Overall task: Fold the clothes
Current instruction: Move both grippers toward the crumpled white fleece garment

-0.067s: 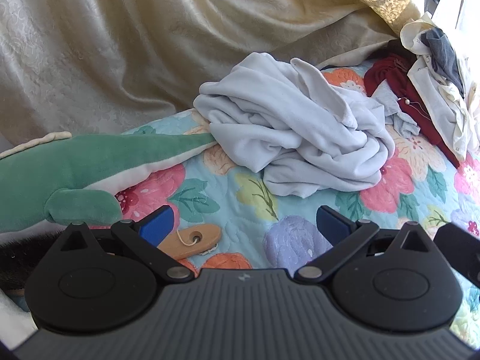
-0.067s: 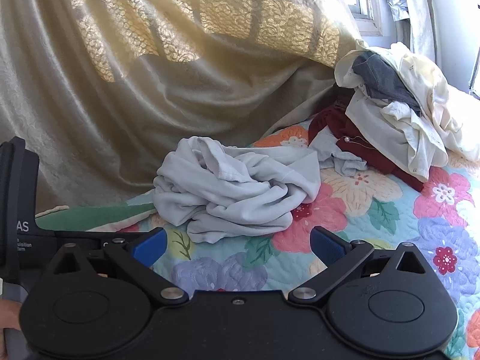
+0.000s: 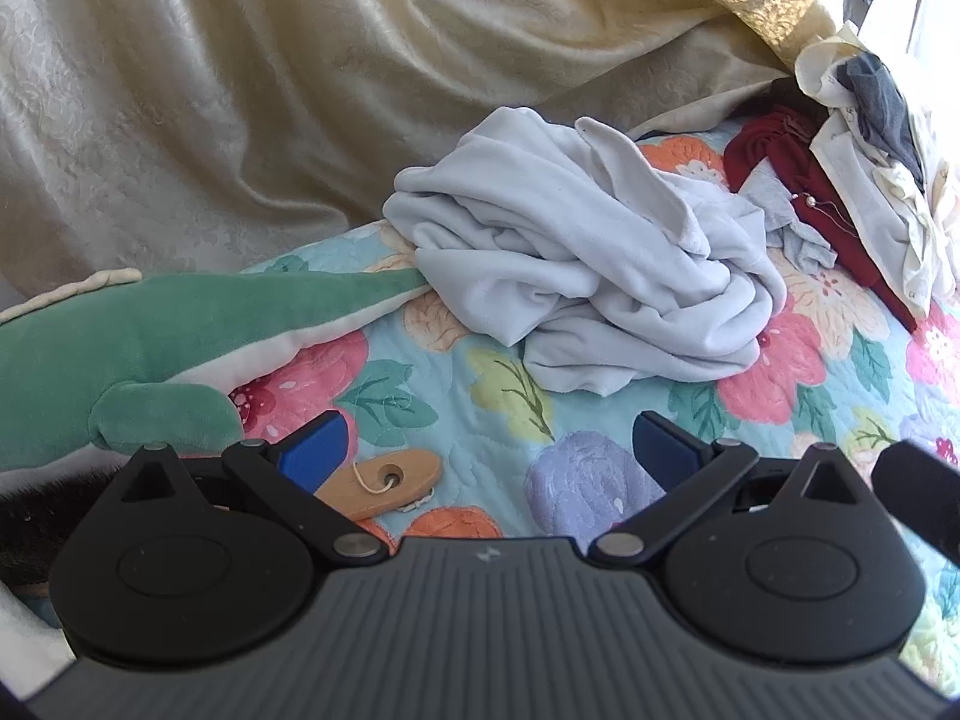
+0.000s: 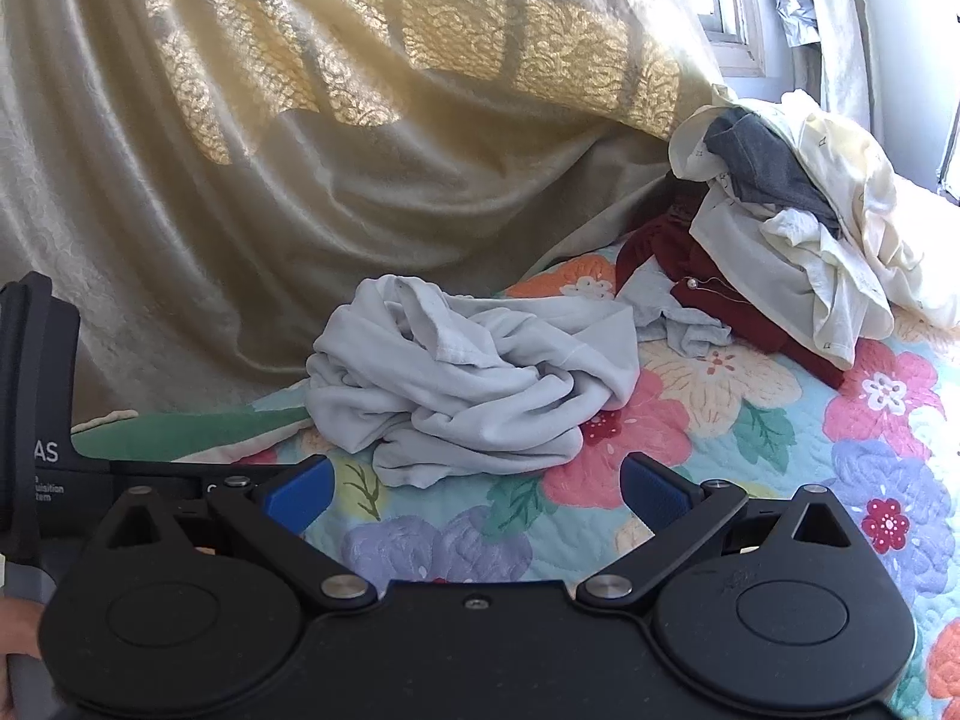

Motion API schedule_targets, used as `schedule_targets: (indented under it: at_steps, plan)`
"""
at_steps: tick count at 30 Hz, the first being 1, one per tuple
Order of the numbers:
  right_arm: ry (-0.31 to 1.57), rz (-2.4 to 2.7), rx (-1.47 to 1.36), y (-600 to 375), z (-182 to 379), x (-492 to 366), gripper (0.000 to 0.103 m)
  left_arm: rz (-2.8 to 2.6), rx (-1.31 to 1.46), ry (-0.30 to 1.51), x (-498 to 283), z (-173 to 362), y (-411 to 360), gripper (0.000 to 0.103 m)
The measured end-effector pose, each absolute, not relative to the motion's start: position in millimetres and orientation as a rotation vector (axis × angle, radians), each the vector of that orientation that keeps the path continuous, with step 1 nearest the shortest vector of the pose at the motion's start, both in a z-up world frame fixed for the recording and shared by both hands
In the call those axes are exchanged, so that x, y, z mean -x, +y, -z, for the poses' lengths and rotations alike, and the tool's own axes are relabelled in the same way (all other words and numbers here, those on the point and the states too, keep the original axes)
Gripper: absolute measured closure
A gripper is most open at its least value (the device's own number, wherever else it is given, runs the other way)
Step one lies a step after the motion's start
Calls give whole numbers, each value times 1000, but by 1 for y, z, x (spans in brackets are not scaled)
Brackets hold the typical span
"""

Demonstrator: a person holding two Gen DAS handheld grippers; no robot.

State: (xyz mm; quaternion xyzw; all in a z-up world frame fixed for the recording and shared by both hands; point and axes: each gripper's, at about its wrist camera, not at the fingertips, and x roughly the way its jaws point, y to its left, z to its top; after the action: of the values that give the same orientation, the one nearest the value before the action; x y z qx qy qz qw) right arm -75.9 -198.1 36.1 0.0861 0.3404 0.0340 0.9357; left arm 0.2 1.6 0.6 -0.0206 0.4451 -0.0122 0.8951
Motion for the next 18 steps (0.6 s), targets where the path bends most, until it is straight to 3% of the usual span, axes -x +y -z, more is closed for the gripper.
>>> schedule_targets:
  at_steps: [18]
  plan:
    - [676,-75,-11,-174,-41,76,0,26,178,927,-7,6,26,1]
